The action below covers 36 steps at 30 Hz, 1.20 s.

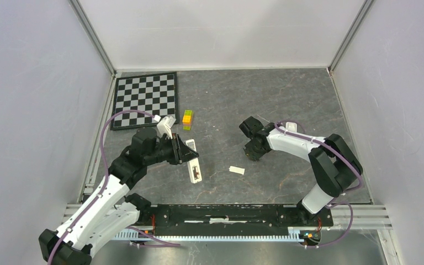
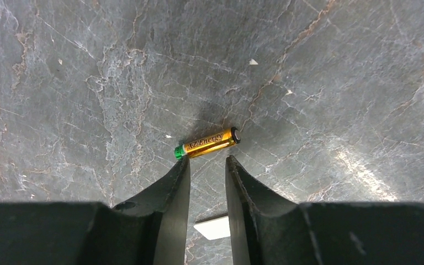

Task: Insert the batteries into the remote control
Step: Pick up the battery from the center of the board.

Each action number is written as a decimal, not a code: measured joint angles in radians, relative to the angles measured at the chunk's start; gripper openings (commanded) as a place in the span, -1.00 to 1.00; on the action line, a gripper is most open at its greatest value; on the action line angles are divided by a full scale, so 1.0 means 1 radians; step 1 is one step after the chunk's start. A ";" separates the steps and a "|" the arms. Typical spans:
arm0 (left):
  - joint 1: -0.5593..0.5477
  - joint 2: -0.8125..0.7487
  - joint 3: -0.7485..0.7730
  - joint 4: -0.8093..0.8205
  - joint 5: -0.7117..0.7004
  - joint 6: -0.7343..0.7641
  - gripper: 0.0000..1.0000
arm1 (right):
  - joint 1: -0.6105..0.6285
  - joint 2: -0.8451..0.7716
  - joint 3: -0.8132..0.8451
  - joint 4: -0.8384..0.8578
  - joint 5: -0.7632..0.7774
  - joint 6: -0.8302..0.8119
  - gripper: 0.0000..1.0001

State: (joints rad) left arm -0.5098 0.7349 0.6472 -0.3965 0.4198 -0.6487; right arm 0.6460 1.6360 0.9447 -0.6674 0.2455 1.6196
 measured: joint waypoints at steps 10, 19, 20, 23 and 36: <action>0.000 0.016 0.000 0.000 0.000 0.005 -0.96 | -0.001 -0.037 -0.023 -0.022 0.023 -0.008 -0.30; 0.000 0.018 0.000 0.000 0.000 0.011 -0.96 | -0.001 -0.072 -0.022 -0.026 0.029 -0.008 0.11; 0.000 0.018 0.000 0.000 0.000 0.012 -0.96 | -0.001 -0.072 -0.022 -0.026 0.029 -0.007 0.13; 0.000 0.018 0.000 0.000 0.000 0.016 -0.96 | -0.001 -0.063 -0.021 -0.027 0.029 0.002 0.16; 0.000 0.017 0.000 -0.018 0.000 0.018 -0.96 | -0.016 -0.026 -0.019 -0.031 0.055 0.081 0.27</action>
State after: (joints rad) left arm -0.5098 0.7521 0.6468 -0.4141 0.4194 -0.6304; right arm 0.6296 1.6100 0.9257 -0.6979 0.3000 1.7004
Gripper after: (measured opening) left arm 0.300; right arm 0.627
